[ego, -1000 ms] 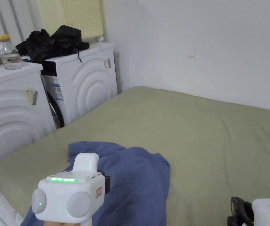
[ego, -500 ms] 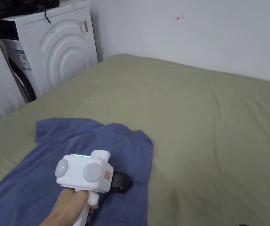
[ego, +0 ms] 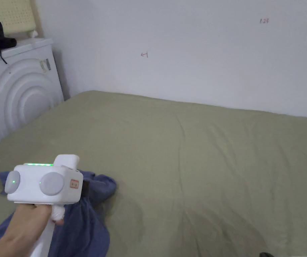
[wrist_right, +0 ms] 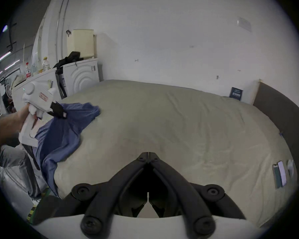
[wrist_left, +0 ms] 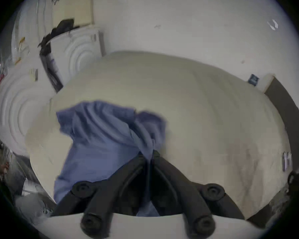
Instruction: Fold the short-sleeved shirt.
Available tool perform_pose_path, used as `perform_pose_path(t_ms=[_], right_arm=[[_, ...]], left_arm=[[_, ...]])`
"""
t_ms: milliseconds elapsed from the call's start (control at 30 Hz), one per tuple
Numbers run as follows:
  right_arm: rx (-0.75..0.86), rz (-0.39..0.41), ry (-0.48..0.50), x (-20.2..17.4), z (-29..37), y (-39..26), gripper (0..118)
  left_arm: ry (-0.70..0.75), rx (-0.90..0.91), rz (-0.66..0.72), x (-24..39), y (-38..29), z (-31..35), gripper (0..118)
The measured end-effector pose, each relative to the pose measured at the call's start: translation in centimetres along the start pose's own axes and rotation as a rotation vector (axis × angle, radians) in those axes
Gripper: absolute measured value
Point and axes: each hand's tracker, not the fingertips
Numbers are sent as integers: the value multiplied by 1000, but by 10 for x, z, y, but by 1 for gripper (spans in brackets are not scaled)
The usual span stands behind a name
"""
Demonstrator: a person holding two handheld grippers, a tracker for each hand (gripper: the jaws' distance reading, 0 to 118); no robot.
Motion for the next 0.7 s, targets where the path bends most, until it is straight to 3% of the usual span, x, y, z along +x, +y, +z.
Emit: perform_pose_path(t_ms=[167,400,600,700], right_arm=[[40,-80,-116,45,43,-6,0],[40,-158,-256,100,78,-26,0],[16,-226,-364,140,87,-42,0],[-13,-249,-395,153,81,-52,0]], left_arm=[[-163,92,-131,122,26,69,0],[-430,130,-299,298,38,97,0],[-641,26,-379,418,14,64,0],[-646,-88,-404,458,-17,23,0]])
